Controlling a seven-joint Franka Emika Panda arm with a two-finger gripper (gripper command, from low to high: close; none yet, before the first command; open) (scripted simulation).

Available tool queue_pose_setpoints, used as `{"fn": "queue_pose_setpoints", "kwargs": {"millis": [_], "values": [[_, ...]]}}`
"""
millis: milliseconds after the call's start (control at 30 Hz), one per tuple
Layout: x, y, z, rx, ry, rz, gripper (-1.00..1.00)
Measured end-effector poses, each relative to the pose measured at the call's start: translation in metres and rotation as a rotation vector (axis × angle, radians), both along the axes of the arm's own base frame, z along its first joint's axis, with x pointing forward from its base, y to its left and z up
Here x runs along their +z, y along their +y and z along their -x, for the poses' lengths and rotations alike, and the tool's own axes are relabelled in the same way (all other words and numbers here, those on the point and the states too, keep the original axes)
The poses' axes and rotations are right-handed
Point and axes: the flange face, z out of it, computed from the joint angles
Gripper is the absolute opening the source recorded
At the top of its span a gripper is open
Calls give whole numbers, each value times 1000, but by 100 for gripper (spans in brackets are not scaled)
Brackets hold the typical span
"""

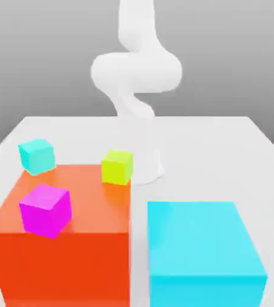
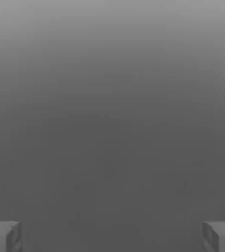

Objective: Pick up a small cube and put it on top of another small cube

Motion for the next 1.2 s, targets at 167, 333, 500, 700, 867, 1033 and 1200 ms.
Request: {"fn": "queue_pose_setpoints", "kwargs": {"millis": [167,333,500,700,867,1033,1200], "values": [[-49,39,-59,153,108,89,0],[-107,83,-106,310,207,170,0],[-174,132,-142,476,303,246,0],[-266,200,-163,696,411,332,0],[-350,244,-168,863,499,390,0],[-438,290,-155,1045,584,442,0],[-525,316,-140,1158,634,469,0]]}}
